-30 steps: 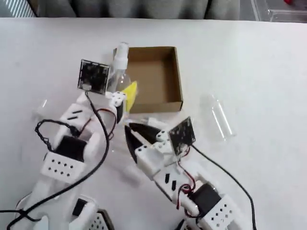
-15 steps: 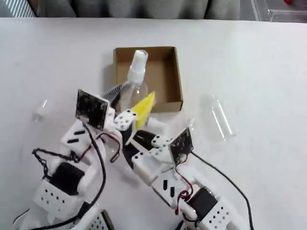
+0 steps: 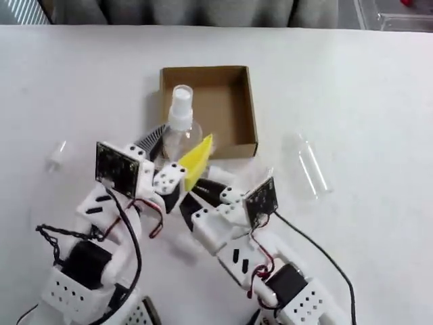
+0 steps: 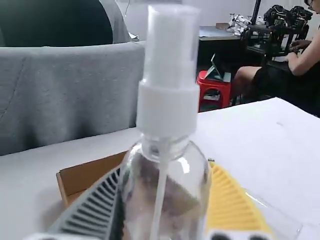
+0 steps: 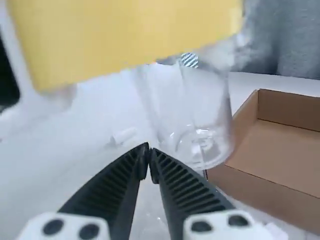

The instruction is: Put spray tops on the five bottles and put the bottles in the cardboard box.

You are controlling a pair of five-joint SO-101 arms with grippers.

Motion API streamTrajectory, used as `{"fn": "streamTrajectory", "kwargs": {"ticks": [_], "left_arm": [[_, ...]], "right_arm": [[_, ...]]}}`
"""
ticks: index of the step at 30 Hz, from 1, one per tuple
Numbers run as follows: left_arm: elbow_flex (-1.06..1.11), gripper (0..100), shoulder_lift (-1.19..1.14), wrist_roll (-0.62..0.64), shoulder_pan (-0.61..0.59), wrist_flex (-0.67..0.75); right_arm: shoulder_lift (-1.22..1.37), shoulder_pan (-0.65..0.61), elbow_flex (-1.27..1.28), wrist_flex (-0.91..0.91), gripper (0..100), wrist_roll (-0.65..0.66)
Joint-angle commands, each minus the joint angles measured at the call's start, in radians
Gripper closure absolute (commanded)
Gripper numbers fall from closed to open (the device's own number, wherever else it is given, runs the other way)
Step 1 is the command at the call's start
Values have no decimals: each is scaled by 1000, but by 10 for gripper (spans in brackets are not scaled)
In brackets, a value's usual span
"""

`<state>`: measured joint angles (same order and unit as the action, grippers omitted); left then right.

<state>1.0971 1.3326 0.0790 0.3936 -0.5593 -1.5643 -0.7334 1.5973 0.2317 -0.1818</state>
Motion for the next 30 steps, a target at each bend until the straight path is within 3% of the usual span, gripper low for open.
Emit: {"fn": "streamTrajectory", "kwargs": {"ticks": [1,5,9,13,23,30], "left_arm": [[-9,980,35,6,-15,-21],[-9,979,31,9,-22,32],[5,979,-38,12,-97,203],[-46,979,-237,12,-159,362],[-325,979,-814,12,-294,609],[-399,977,-1142,12,-298,933]], "right_arm": [[-5,73,20,-53,984,-3],[-5,73,32,-48,984,-3],[1,73,35,-47,984,-3],[-5,73,55,-47,984,-3],[-5,73,60,-47,984,-3],[-5,76,60,-47,984,-3]]}}
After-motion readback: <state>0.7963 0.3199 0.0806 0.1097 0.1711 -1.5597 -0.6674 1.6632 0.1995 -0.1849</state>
